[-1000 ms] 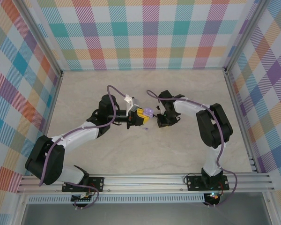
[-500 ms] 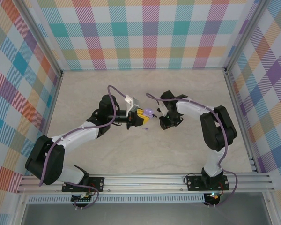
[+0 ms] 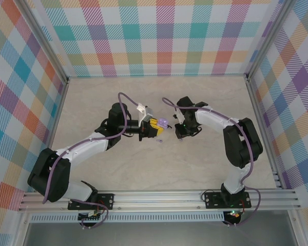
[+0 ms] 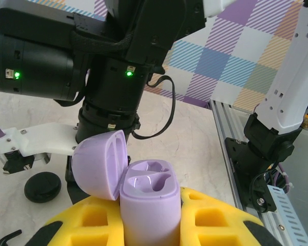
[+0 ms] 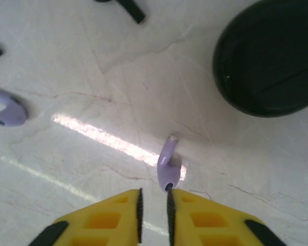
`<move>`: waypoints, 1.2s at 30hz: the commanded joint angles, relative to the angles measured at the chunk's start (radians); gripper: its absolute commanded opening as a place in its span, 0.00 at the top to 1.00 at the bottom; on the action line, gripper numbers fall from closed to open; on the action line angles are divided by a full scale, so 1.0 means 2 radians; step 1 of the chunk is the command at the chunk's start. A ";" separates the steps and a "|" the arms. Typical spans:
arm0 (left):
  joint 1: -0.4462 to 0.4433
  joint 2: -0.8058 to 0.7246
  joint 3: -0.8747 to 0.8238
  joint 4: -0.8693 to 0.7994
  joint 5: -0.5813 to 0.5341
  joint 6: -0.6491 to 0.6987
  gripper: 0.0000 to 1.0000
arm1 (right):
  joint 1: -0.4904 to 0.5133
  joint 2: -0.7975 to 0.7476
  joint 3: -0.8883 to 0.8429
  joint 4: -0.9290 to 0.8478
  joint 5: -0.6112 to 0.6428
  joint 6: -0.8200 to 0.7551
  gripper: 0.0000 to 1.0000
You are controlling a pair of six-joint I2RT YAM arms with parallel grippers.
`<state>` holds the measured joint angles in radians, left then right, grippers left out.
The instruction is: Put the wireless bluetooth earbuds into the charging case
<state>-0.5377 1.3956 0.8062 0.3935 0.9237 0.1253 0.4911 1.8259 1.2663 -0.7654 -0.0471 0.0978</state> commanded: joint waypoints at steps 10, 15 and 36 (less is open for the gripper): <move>0.006 -0.017 0.013 -0.001 0.008 0.009 1.00 | -0.002 0.058 0.053 -0.012 0.065 0.035 0.92; 0.006 -0.017 0.014 -0.001 0.008 0.009 1.00 | -0.002 0.074 0.064 -0.014 0.067 0.027 0.92; 0.007 -0.017 0.017 -0.006 0.008 0.009 1.00 | 0.019 0.091 0.070 -0.018 -0.035 -0.045 0.88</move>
<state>-0.5339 1.3895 0.8108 0.3904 0.9241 0.1253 0.5171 2.0003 1.3861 -0.7734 -0.0528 0.0589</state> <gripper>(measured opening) 0.185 0.120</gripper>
